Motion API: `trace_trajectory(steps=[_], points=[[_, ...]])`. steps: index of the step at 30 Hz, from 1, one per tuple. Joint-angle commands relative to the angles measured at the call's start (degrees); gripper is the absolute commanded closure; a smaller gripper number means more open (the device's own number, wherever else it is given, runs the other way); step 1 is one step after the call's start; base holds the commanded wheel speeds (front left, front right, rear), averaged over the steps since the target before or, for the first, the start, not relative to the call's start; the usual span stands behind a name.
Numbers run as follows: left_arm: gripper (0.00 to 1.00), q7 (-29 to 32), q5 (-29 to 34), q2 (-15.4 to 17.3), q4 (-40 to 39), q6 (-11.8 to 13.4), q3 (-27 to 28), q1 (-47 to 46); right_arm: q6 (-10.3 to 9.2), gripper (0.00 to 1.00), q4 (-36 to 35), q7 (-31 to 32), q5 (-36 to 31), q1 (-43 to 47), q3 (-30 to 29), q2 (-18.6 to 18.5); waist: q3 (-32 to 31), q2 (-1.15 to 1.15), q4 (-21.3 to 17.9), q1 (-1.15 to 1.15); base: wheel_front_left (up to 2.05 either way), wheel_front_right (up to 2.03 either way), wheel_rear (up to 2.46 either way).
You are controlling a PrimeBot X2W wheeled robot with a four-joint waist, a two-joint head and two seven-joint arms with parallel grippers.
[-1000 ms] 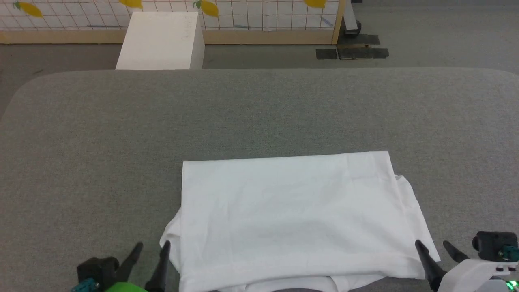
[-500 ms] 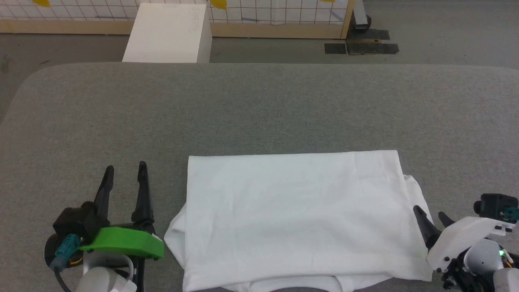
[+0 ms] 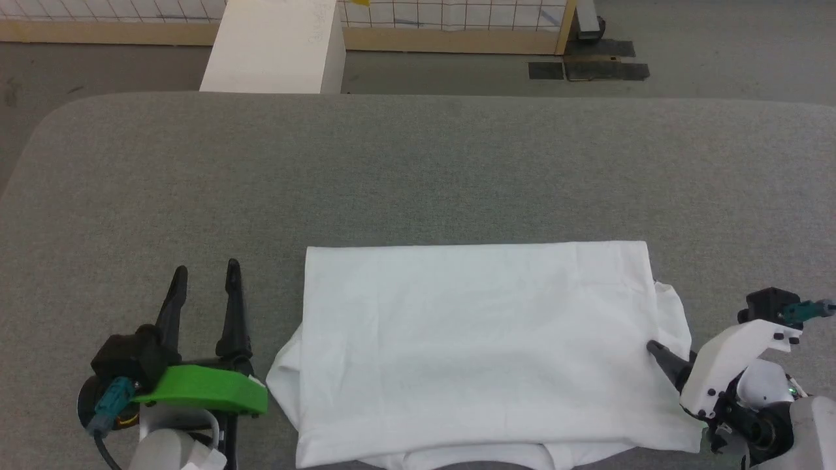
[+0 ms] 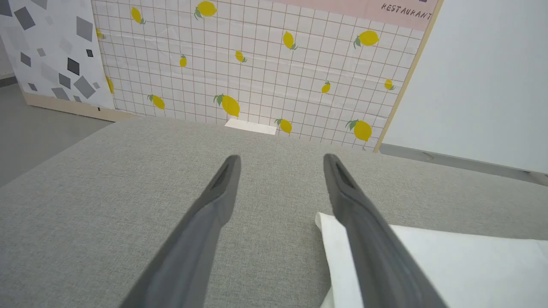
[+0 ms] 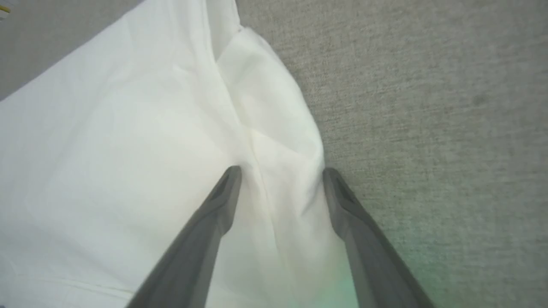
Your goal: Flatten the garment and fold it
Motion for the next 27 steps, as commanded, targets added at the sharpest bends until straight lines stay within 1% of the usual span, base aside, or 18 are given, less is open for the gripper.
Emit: trace_trajectory(steps=[1,2,3,4,11,16,20,27], points=[[0.0,-0.4,1.1,-0.4,0.2,-0.5,0.5,-0.7,-0.12,0.46,2.6,2.4,0.6,1.8,1.6,1.0,0.0,0.0,0.0,0.0,0.0,0.0,0.0],[0.0,-0.4,1.2,-0.5,0.3,-0.7,0.7,-0.7,-0.12,0.7,2.6,3.0,1.4,1.7,2.5,1.0,0.0,0.0,-0.1,0.0,0.0,0.0,0.0],[0.0,-0.4,1.4,-0.7,0.4,-0.8,0.9,-0.7,-0.12,0.87,2.5,3.3,2.1,1.7,3.0,1.0,0.0,0.0,-0.1,0.0,0.0,0.0,0.0],[0.0,-0.4,1.6,-0.8,0.5,-1.0,1.1,-0.7,-0.12,1.0,2.2,3.4,2.7,1.7,3.7,1.0,0.0,0.0,-0.2,0.0,0.0,0.0,0.0],[0.0,-0.4,2.3,-1.4,1.2,-1.8,1.8,-0.7,-0.12,1.0,0.4,0.8,3.4,1.7,5.3,1.0,-0.3,0.0,-0.4,0.0,0.0,0.0,0.0],[0.0,-0.4,2.6,-1.6,1.5,-2.1,2.2,-0.5,-0.12,1.0,-0.6,-1.7,0.6,2.0,2.8,1.0,-0.6,0.0,-0.6,0.0,0.0,0.0,0.0],[0.0,-0.4,2.8,-1.8,1.7,-2.2,2.3,-0.2,-0.12,1.0,-1.8,-3.8,-3.5,3.1,-2.1,1.0,-0.9,0.0,-0.8,0.0,0.0,0.0,0.0],[0.0,-0.4,3.1,-2.0,1.6,-2.4,2.6,0.5,-0.12,1.0,-4.6,-7.5,-12.4,4.9,-14.1,1.0,-1.1,0.0,-1.5,0.0,0.0,0.0,0.0]])
